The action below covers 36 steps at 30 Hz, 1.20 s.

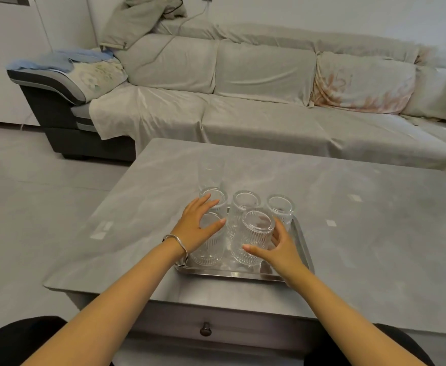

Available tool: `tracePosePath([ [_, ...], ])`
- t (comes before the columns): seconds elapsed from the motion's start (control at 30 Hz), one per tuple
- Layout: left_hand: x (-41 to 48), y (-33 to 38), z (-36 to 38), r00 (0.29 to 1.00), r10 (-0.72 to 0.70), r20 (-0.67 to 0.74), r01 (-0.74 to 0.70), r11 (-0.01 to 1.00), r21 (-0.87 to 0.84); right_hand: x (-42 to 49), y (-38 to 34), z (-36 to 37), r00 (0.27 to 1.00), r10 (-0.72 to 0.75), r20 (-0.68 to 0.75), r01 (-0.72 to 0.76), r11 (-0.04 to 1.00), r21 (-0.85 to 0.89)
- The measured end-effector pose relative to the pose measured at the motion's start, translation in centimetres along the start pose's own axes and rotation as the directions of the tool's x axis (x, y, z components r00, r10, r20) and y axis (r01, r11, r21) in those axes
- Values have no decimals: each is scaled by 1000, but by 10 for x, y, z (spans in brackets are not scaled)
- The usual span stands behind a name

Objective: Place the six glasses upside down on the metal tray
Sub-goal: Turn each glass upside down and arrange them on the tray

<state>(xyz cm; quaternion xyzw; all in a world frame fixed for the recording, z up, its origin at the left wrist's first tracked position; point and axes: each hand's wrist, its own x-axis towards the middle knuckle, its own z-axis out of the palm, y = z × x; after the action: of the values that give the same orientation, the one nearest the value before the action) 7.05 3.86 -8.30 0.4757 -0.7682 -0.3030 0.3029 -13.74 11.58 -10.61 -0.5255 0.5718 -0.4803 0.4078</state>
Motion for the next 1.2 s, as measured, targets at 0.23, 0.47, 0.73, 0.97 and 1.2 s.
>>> tracePosePath([
  [0.23, 1, -2, 1, 1000, 4, -10, -4, 1000, -14, 4, 11, 12, 1000, 10, -16, -11, 999, -47],
  [0.47, 1, -3, 1, 1000, 5, -12, -5, 1000, -23, 3, 12, 16, 1000, -12, 1, 12, 998, -61],
  [0.73, 2, -3, 2, 1000, 8, -24, -9, 1000, -24, 3, 13, 17, 1000, -20, 9, 20, 998, -54],
  [0.97, 1, -2, 2, 1000, 4, -27, -5, 999, -35, 3, 15, 17, 999, -19, 41, 22, 996, -82],
  [1.2, 3, 2, -8, 999, 11, -37, -13, 998, -63, 5, -12, 7, 994, -98, 45, 103, 987, -124],
])
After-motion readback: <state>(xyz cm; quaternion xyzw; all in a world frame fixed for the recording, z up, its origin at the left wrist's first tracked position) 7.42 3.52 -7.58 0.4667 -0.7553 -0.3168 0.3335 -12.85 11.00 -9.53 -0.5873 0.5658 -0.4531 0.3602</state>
